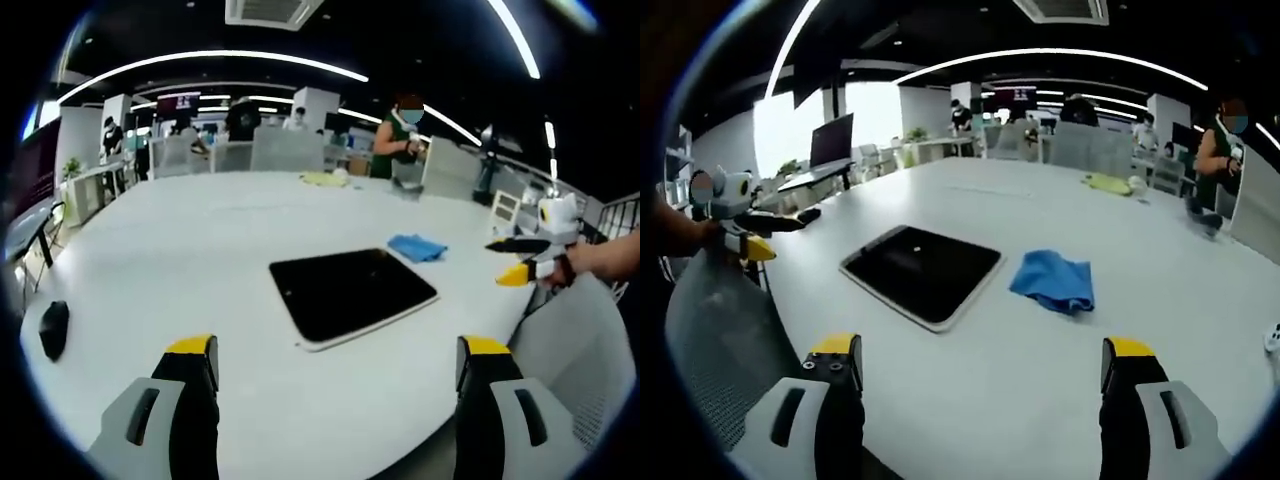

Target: Wipe the mirror surface with the cleaning cloth until all visible marks leave the cleaned area.

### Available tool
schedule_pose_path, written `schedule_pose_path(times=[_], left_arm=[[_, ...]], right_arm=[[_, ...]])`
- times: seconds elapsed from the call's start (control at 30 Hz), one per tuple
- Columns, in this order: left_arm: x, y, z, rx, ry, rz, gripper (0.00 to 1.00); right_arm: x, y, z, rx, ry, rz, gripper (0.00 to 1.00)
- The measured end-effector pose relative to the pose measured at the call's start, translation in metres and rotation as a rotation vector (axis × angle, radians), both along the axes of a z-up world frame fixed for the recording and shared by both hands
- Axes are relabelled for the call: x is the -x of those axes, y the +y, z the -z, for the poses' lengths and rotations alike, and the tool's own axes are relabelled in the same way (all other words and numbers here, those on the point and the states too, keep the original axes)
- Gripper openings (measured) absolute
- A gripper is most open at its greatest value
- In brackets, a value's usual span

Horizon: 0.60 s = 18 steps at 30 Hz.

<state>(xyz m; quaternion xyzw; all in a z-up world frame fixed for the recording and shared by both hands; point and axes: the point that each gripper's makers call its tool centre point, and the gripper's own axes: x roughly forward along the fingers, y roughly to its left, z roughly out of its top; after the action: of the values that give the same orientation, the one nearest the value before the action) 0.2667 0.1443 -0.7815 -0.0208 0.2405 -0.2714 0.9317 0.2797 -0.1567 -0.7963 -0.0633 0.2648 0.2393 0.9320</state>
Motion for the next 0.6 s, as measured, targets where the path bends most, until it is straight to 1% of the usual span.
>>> schedule_pose_path(times=[0.17,0.27,0.37,0.47,0.53,0.6], left_arm=[[0.001,-0.002,0.001,-0.006,0.005,0.012,0.99],[0.002,-0.002,0.002,-0.006,0.008,0.014,0.99],[0.002,-0.003,0.002,-0.004,0.009,0.018,0.99],[0.002,-0.002,0.002,-0.005,0.010,0.018,0.99],[0.002,-0.002,0.002,-0.002,0.012,0.016,0.99],[0.002,-0.001,0.002,-0.002,0.011,0.013,0.99]], right_arm=[[-0.003,-0.003,-0.002,-0.018,0.006,0.011,0.99],[-0.009,-0.006,-0.003,0.005,0.006,0.003,0.98],[-0.020,-0.007,-0.007,-0.009,0.027,-0.003,0.95],[-0.038,-0.010,-0.018,0.015,-0.011,-0.017,0.94],[-0.050,-0.011,-0.022,0.024,-0.017,-0.029,0.93],[-0.058,-0.012,-0.025,0.049,-0.024,-0.055,0.89]])
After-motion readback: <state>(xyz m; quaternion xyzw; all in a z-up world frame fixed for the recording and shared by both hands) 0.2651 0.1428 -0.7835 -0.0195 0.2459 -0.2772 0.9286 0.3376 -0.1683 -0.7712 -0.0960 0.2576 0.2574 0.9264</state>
